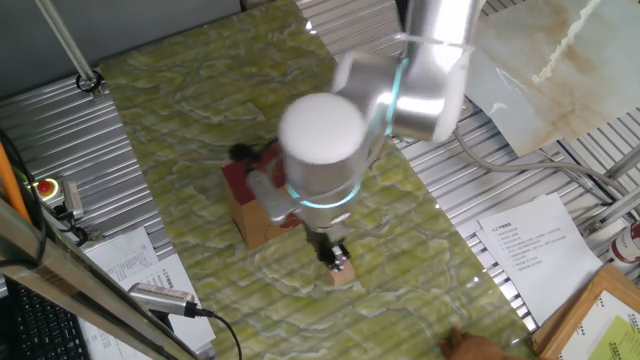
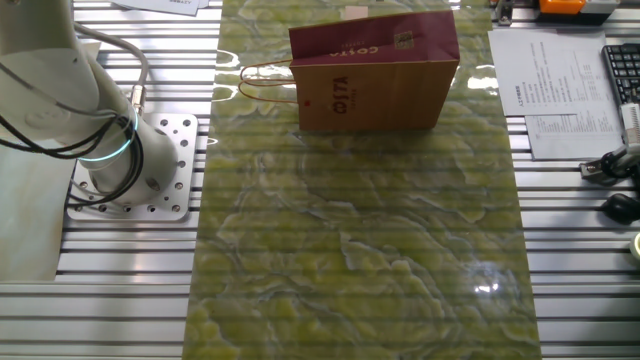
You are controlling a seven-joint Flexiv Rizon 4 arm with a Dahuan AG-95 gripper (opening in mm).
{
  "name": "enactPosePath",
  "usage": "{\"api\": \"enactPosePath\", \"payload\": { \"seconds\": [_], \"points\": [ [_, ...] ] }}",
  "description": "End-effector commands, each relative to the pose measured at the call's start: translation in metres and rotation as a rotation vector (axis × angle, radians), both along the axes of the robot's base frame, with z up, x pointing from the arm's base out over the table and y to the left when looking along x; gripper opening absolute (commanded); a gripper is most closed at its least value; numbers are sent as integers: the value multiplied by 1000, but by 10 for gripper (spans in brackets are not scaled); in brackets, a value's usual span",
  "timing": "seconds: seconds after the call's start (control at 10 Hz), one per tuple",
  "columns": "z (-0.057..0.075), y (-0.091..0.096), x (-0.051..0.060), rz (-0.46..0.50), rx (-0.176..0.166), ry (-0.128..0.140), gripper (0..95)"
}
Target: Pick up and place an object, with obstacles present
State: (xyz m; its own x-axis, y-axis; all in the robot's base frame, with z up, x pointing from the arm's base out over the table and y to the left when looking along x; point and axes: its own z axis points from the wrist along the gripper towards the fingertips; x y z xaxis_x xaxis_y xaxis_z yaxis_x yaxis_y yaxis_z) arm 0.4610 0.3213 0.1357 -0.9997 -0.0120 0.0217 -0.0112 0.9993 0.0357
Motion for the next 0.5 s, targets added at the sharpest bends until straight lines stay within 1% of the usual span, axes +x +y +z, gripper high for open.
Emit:
{"api": "enactPosePath", "payload": {
  "seconds": [0.1, 0.2, 0.5],
  "points": [
    [-16, 16, -7, -20, -7, -4, 380],
    [-21, 18, -9, -23, -8, -10, 380],
    [-33, 19, -13, -26, -18, -16, 380]
  ]
}}
